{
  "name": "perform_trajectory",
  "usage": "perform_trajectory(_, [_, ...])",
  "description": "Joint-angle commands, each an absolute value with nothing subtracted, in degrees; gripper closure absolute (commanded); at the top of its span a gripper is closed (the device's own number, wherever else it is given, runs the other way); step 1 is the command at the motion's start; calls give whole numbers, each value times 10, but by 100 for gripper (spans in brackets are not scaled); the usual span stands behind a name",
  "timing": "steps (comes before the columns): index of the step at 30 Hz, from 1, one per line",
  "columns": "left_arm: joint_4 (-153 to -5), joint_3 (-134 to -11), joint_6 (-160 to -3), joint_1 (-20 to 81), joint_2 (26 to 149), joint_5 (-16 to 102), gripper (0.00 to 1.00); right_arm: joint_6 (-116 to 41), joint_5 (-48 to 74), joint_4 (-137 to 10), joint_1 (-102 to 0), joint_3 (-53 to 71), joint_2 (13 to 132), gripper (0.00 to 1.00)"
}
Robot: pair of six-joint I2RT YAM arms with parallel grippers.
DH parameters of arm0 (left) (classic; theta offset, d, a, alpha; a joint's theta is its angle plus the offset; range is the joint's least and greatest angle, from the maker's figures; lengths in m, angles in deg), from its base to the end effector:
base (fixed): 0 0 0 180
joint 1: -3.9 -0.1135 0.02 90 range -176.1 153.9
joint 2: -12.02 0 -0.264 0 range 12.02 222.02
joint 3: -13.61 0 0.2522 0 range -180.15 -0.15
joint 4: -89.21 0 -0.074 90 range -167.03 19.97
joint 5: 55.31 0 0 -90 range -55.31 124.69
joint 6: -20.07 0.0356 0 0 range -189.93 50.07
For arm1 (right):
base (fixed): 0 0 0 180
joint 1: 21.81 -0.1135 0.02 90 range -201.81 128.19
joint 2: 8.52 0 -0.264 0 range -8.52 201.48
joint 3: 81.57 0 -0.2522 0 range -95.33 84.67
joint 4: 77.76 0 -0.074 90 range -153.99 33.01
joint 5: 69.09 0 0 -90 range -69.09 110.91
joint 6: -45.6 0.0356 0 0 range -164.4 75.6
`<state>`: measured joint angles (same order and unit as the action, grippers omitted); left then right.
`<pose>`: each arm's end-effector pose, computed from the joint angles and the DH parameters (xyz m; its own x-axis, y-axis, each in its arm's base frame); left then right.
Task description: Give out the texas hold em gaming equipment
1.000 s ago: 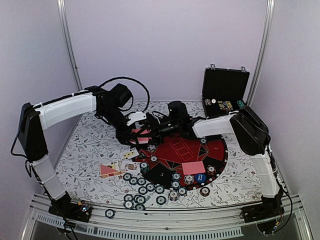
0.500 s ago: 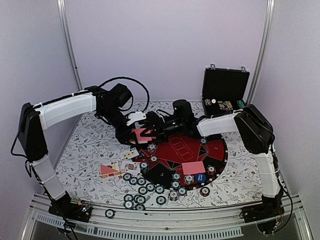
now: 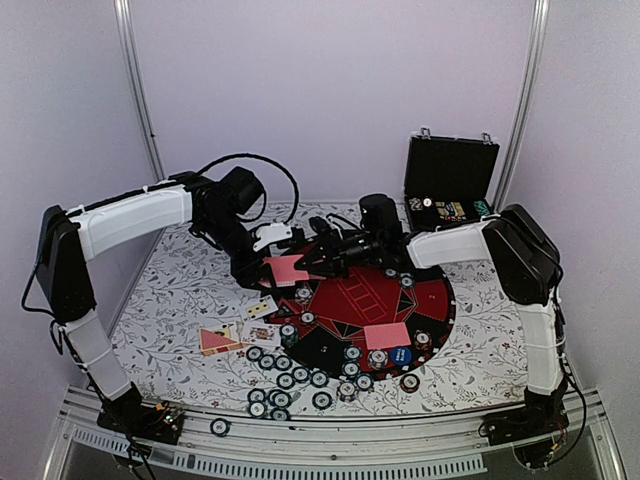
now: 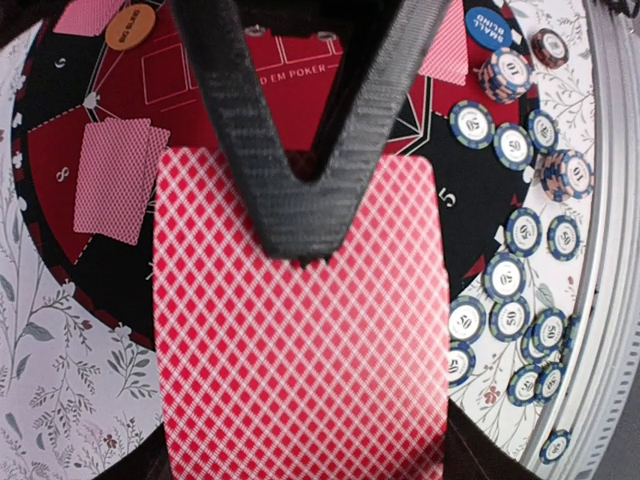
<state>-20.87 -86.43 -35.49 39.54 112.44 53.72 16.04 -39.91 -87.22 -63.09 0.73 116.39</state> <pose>0.2827 -0.2170 0.2701 -0.2690 0.8507 -0.4516 0.9607 0.2705 -0.0625 0.3420 0.3416 0.1868 -0.9364 -0.2577 -0.2383 -0.2677 0.0851 0.9597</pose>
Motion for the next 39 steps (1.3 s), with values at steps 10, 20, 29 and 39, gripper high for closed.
perform_trajectory(10, [-220, -863, -353, 397, 1112, 551, 86, 143, -395, -842, -580, 67, 1092, 100])
perform_trajectory(20, [-217, -849, -350, 395, 1102, 539, 86, -201, -29, -310, -542, -98, 1060, 100])
perform_trajectory(29, [-217, -848, -353, 393, 1102, 540, 86, -261, 332, -165, -584, -176, 1064, 100])
perform_trajectory(39, [-210, -848, -354, 391, 1096, 539, 86, -287, 613, -40, -686, -310, 1199, 100])
